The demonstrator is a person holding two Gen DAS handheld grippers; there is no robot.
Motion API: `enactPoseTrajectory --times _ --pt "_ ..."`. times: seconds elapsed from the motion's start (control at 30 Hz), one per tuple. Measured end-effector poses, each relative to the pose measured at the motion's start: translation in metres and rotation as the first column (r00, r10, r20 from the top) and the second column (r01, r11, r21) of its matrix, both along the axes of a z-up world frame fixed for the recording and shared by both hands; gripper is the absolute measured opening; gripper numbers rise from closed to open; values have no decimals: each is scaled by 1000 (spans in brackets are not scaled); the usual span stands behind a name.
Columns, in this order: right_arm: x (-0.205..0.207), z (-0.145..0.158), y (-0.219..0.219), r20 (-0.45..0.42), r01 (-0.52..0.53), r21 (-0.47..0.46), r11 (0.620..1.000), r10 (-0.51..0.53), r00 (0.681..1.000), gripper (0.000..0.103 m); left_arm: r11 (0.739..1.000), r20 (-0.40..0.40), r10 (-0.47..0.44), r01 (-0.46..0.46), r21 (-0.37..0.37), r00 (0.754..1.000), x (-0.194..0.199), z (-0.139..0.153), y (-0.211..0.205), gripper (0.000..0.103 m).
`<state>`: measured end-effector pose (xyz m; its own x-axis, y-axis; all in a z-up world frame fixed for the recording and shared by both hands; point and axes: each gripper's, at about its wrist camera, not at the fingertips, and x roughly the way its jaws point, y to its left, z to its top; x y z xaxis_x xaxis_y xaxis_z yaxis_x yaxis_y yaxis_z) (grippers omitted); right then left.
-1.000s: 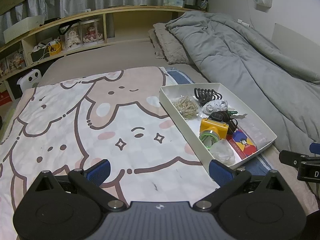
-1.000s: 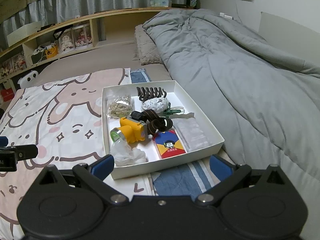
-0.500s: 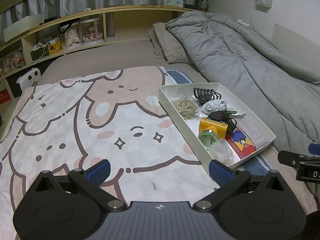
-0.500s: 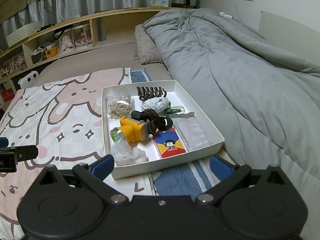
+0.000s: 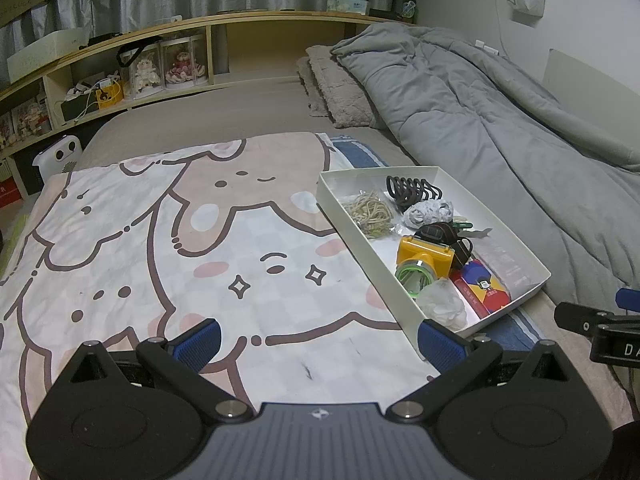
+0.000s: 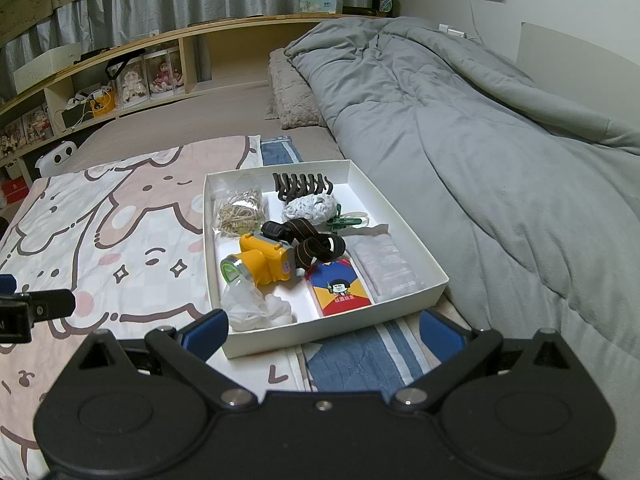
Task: Organize objects
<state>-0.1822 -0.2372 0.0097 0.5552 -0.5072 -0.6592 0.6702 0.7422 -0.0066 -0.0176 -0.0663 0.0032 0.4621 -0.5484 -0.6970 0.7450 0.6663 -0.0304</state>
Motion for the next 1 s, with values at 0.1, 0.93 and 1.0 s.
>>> enactPoseTrajectory --times 0.1,0.93,1.0 --pt "0 0 0 0 -1 -1 1000 1 1000 103 1000 -1 1 -1 -1 1000 0 0 0 103" --pt "0 0 0 0 0 0 1000 0 1000 103 1000 -7 1 -1 -4 1000 -1 1 -1 103" --pt "0 0 0 0 0 0 1000 0 1000 103 1000 -7 1 -1 -4 1000 -1 1 -1 103"
